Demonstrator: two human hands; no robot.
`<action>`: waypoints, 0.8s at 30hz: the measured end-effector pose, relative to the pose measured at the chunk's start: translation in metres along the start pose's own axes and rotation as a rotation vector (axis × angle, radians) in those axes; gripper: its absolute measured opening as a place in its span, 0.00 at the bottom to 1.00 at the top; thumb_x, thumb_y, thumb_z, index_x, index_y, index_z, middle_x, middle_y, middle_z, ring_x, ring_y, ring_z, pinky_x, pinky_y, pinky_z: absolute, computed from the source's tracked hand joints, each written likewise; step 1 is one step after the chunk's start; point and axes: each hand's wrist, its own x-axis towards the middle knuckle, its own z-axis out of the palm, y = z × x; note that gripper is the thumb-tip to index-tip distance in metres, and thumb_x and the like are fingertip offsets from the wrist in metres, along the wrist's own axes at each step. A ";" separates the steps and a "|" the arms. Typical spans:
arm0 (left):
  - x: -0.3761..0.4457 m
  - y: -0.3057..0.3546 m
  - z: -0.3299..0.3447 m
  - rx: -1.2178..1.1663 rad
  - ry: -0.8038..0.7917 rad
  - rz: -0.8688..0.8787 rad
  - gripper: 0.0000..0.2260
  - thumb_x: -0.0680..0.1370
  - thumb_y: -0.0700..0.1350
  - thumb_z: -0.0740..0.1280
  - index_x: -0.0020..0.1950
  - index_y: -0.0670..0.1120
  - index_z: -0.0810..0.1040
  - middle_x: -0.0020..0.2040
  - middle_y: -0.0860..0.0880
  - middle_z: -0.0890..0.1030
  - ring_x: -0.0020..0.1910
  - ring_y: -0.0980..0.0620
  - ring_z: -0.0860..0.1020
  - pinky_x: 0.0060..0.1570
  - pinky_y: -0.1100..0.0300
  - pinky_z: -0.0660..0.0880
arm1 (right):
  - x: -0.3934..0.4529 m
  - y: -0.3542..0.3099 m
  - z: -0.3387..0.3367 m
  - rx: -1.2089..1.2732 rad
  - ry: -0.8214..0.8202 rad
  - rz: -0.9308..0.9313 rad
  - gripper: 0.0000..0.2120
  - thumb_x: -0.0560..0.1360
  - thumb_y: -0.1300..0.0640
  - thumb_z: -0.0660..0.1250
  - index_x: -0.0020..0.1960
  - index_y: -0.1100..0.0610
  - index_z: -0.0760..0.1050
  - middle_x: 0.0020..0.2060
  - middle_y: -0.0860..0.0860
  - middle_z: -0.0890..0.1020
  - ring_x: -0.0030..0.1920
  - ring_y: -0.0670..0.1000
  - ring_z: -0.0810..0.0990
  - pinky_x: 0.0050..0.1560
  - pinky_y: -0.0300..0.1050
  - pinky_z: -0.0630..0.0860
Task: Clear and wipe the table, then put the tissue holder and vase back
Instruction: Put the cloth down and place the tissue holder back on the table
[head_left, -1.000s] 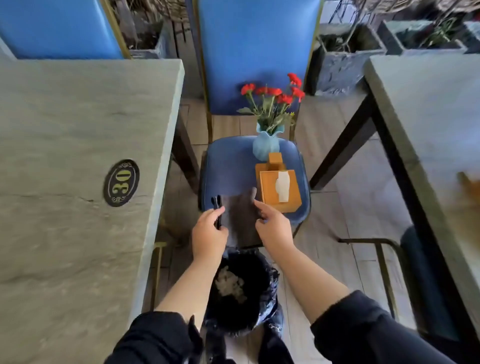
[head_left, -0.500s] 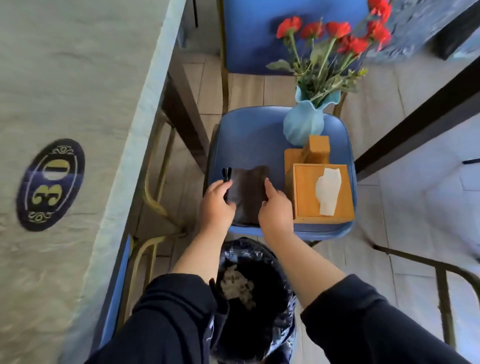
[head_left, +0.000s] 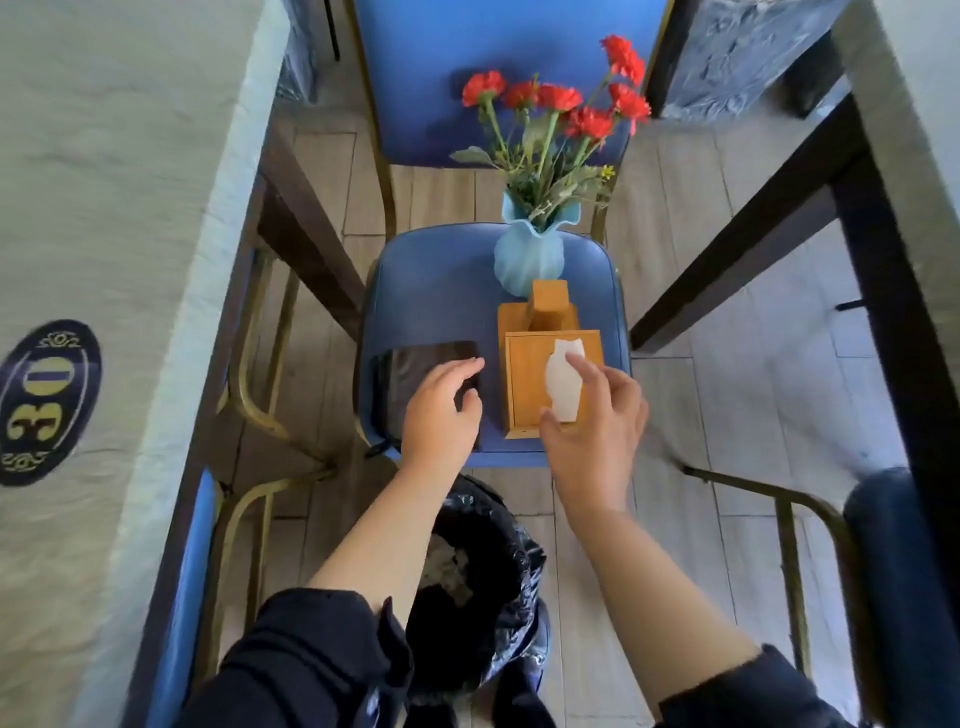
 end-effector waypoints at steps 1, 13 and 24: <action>-0.002 0.004 0.009 -0.034 -0.020 -0.026 0.17 0.79 0.39 0.61 0.67 0.51 0.75 0.66 0.55 0.74 0.64 0.58 0.71 0.64 0.63 0.66 | 0.006 0.011 -0.007 -0.009 -0.077 0.061 0.41 0.66 0.58 0.77 0.73 0.47 0.62 0.68 0.51 0.65 0.69 0.53 0.61 0.68 0.46 0.62; 0.008 0.000 0.082 -0.517 -0.231 -0.357 0.29 0.81 0.55 0.58 0.78 0.57 0.48 0.75 0.57 0.62 0.70 0.57 0.64 0.62 0.69 0.63 | 0.056 0.084 0.013 0.130 -0.522 -0.015 0.63 0.60 0.55 0.81 0.78 0.49 0.38 0.71 0.44 0.59 0.71 0.45 0.59 0.65 0.42 0.64; -0.027 0.023 0.051 -0.569 -0.211 -0.262 0.25 0.80 0.51 0.61 0.76 0.58 0.56 0.69 0.57 0.69 0.65 0.62 0.69 0.63 0.64 0.68 | 0.014 0.051 -0.019 0.171 -0.440 0.012 0.60 0.63 0.52 0.80 0.74 0.38 0.36 0.69 0.41 0.62 0.66 0.40 0.64 0.62 0.39 0.68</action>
